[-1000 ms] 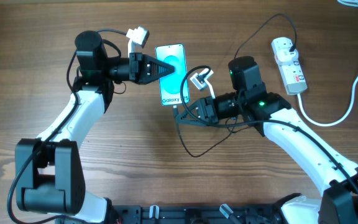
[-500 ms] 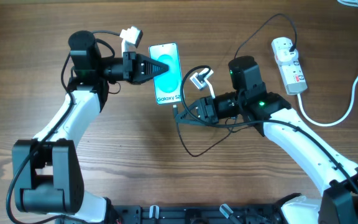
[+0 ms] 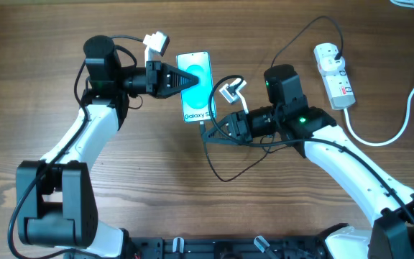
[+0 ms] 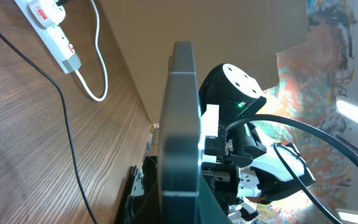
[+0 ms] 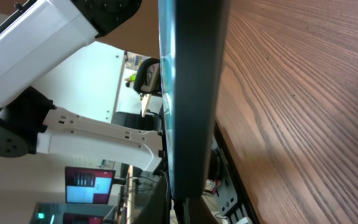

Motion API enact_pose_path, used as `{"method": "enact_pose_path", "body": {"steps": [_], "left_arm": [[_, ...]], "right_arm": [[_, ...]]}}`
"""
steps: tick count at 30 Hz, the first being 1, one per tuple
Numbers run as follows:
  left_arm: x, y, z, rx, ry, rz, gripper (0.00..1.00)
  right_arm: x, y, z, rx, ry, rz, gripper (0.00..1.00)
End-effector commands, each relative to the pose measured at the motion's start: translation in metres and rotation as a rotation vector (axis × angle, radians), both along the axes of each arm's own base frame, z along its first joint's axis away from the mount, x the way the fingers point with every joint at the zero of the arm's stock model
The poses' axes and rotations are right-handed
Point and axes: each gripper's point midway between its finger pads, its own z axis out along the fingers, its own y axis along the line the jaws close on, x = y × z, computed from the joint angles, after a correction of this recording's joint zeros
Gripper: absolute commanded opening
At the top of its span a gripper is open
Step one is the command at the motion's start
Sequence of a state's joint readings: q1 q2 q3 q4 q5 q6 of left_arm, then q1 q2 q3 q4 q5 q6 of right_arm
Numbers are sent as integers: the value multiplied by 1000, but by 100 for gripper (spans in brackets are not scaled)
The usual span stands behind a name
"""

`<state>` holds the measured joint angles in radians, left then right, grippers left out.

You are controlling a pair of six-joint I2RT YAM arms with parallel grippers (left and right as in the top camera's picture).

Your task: Plug charger to phone and switch on socket

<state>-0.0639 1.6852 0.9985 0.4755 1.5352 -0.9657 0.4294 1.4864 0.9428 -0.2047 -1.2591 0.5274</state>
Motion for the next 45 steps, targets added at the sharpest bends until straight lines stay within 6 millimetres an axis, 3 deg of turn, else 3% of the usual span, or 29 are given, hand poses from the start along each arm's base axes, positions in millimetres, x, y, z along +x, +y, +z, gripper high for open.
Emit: {"method": "enact_pose_path", "body": {"steps": [1,25,35,45], "left_arm": [[-3,-1,6,-6,-45,-22,4],[-4,-2,6,-6,-45,-27,4],[-4,-2,6,-6,-45,-27,4],[-6,-6,6,-7,-45,-39,4]], "right_arm": [[-1,-1,6,4,-16,-6,4],[1,0,8,13,-23,-10,4],[1,0,9,0,50,-26,4],[11,3,12,14,-29,-47,4]]}}
